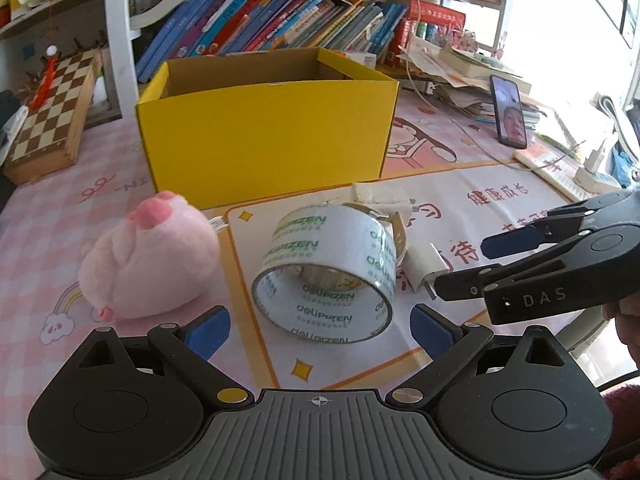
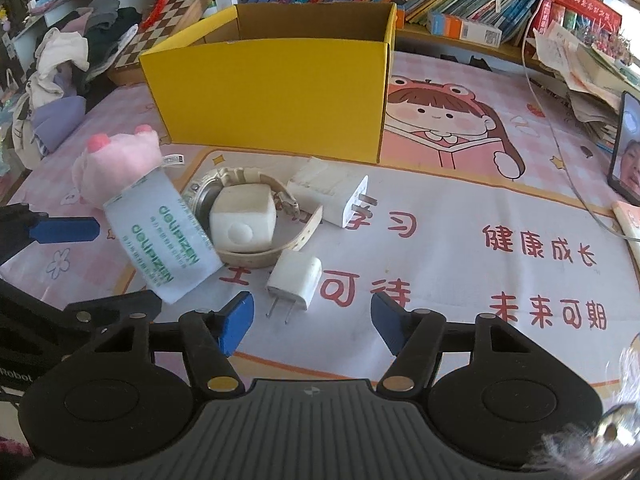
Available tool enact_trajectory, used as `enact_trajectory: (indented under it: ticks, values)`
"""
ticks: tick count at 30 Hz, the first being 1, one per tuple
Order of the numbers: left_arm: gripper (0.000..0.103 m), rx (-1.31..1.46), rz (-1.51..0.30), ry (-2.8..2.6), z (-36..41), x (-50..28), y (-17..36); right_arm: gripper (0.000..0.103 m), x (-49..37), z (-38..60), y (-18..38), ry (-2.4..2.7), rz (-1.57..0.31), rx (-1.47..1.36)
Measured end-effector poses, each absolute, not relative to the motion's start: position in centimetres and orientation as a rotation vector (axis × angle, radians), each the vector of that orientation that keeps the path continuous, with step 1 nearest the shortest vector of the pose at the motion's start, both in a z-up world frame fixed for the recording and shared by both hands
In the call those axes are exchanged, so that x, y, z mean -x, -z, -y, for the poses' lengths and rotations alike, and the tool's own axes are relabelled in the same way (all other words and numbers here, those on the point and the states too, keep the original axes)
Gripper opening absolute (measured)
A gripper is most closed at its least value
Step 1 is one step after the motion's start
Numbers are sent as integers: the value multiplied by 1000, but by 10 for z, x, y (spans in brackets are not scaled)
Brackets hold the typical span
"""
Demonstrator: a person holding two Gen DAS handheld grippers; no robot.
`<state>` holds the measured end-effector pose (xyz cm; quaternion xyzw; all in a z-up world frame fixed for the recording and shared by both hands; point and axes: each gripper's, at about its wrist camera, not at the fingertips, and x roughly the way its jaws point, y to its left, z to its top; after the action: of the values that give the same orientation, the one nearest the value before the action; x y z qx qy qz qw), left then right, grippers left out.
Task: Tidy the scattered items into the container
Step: 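Grasp the white charger with the right tool while the left tool grasps the tape roll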
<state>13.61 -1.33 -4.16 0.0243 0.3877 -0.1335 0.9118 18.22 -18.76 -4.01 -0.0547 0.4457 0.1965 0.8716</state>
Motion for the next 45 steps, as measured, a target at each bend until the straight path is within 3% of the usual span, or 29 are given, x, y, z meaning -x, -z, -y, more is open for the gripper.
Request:
enact_trajectory:
  ticks: [4,27,29,31,45]
  values:
    - [98,-83,-797,277,19,-143,45,58,-191,187,44,-425,-950,111]
    - [97,-85,-829,300,20,-164,58,46,-214,175,57,-487,-1005,128]
    - [91,-84,-835,314,19,-164,59,44,-214,174,57,-487,-1005,128]
    - [86,-84,-839,324,19,-164,59,34,-213,174,56,-486,-1006,128]
    - [86,-45,-841,332,3,-151,54,33,-201,167,53,-480,-1001,125]
